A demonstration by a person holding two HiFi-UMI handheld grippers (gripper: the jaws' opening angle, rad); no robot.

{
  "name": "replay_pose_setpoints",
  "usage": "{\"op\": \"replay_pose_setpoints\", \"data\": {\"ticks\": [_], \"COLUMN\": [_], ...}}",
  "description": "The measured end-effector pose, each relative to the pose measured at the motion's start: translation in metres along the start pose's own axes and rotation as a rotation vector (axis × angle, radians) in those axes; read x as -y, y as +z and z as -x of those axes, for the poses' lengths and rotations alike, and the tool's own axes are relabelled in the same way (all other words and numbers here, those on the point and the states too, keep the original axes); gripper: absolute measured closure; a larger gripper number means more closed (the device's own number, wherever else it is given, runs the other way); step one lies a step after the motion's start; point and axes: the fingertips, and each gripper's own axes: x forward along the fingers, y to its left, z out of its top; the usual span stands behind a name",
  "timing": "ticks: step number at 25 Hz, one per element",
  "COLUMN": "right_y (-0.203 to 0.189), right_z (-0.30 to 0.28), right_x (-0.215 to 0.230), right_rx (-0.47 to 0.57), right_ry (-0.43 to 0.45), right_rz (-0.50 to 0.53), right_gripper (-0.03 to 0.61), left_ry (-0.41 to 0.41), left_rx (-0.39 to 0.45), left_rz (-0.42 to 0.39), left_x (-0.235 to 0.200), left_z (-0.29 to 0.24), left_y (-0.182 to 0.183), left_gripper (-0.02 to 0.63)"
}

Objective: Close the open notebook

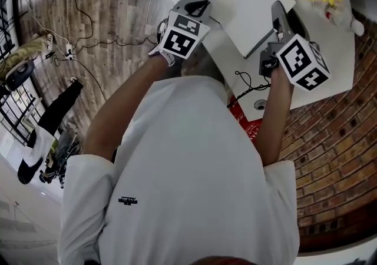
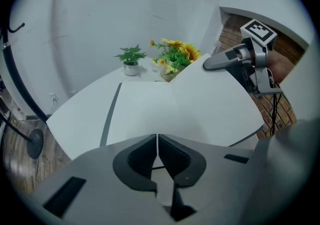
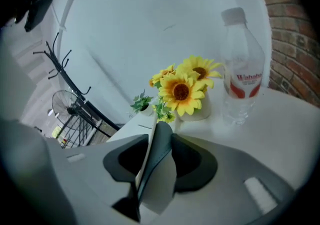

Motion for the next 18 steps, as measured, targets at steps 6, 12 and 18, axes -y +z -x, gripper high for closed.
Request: {"op": "replay_pose_setpoints", "data": {"ticks": [6,12,18], "right_y": [0.004,0.015,0.02], "right_z": [-0.012,-0.028,-0.042], "right_x": [-0.006,-0.028,-0.047], "right_rx": [-0.041,-0.065,-0.05], "right_ry": [-0.053,-0.06,-0.049], "right_rz": [0.139,0.224,0.181], "right_gripper": [0.43,0.43,0.43], "left_ry": [0.022,0.033,0.033], "left_rx": [0.006,0.012,0.02], "left_rz": [0.031,0.077,0.097], "left_x": [-0.017,-0.037,-0.043], "left_z": [0.009,0.019,0.024], "left_y": [-0.012,-0.02,-0.024], "left_gripper": [0.594,0.594,0.595]}}
